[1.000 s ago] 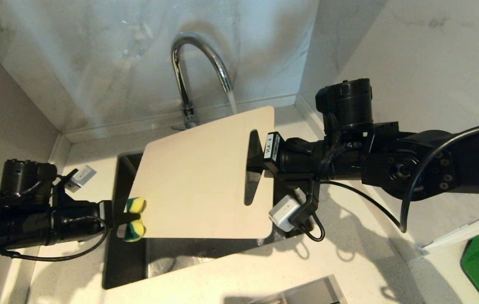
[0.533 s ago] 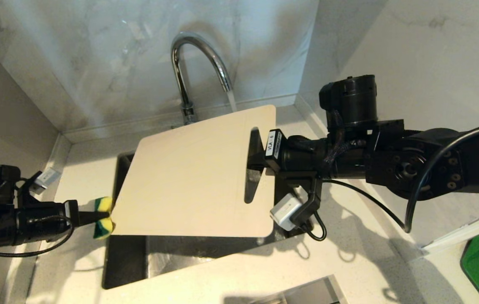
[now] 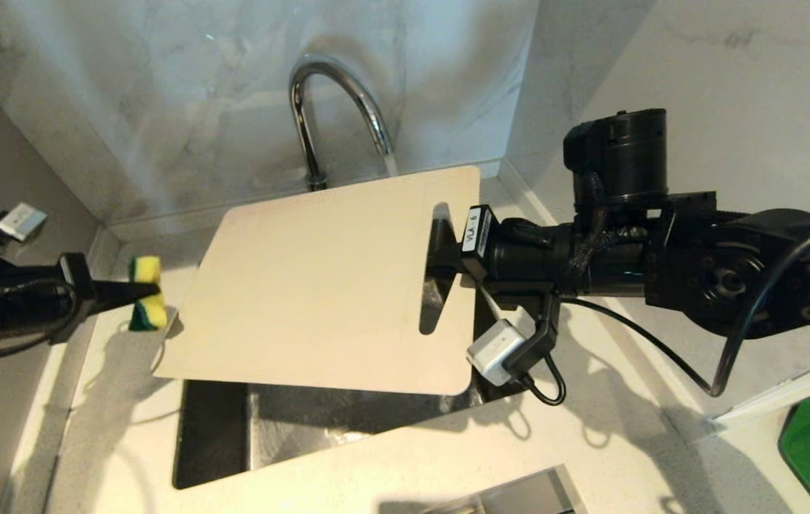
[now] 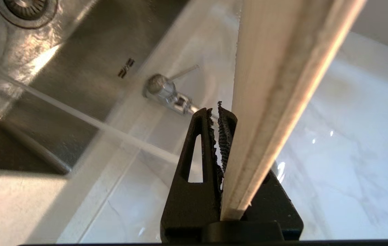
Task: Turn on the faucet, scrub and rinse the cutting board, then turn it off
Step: Put down the cutting board
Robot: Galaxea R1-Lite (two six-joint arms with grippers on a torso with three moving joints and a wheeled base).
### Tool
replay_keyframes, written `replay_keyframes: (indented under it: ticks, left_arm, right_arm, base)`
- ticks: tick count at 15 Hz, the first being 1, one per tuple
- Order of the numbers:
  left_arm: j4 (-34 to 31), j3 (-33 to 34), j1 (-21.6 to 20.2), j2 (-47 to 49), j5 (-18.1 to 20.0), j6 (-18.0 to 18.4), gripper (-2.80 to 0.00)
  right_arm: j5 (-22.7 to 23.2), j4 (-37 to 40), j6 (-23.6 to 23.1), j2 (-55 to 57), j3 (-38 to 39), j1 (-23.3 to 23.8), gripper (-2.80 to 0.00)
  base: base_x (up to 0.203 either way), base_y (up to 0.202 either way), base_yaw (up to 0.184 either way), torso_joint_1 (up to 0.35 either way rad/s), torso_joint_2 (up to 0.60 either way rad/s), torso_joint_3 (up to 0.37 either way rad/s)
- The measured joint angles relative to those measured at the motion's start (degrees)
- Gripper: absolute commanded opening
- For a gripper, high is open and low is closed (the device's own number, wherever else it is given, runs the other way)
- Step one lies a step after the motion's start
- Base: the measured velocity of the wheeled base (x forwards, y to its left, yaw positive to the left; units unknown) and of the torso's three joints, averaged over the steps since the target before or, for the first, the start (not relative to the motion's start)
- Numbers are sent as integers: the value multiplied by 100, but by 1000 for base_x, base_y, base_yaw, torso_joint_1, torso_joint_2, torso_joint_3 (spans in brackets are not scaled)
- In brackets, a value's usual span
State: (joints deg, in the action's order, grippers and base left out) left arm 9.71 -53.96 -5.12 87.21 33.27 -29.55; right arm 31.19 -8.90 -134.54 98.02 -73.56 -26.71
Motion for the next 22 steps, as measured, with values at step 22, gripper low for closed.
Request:
replay_keyframes:
  ticks: [22]
  left_arm:
    - [-1304,-1760,375,-563,-67,-888,-280]
  right_arm:
    - [-1952,-1843,3361,-4355,4831,905,-280]
  base:
    - [0,0,0,0,0,0]
